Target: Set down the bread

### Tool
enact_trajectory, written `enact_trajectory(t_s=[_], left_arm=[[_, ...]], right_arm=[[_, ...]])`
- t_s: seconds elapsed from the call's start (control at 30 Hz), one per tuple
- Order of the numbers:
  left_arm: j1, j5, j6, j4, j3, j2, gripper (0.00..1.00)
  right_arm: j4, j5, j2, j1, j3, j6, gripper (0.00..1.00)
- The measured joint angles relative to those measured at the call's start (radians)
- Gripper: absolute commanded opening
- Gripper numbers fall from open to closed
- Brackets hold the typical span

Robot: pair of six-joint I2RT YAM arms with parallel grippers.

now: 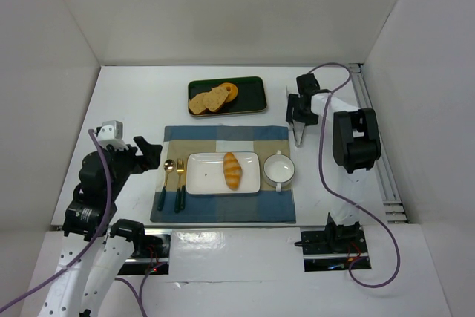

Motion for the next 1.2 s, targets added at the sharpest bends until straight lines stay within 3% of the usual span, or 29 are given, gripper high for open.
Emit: enact_trajectory(t_s=[0.37, 0.57, 0.9, 0.97, 1.0, 1.2], left_arm=[[0.000, 0.007, -0.019, 0.002, -0.008, 0.000, 0.93], [0.000, 0.008, -0.020, 0.004, -0.011, -0.001, 0.93], [0.000, 0.010, -0.024, 0.007, -0.011, -0.001, 0.92], [0.000, 0.016, -0.029, 0.006, -0.011, -0.001, 0.92], [0.000, 0.022, -0.035, 0.006, -0.011, -0.001, 0.89], [0.000, 0.079, -0.043, -0.006, -0.011, -0.001, 0.88]], right_arm=[[-0.006, 0.078, 0.004, 0.000, 0.012, 0.012, 0.79], [-0.021, 0.139, -0.097, 0.002, -0.039, 0.024, 0.82], [-0.024, 0.130, -0.368, 0.092, 0.016, 0.024, 0.83], [0.000, 0.088, -0.445, 0.130, -0.003, 0.035, 0.96], [0.026, 0.061, -0.504, 0.153, -0.042, 0.045, 1.00], [0.093, 0.005, -0.880, 0.320, -0.334, 0.149, 1.00]])
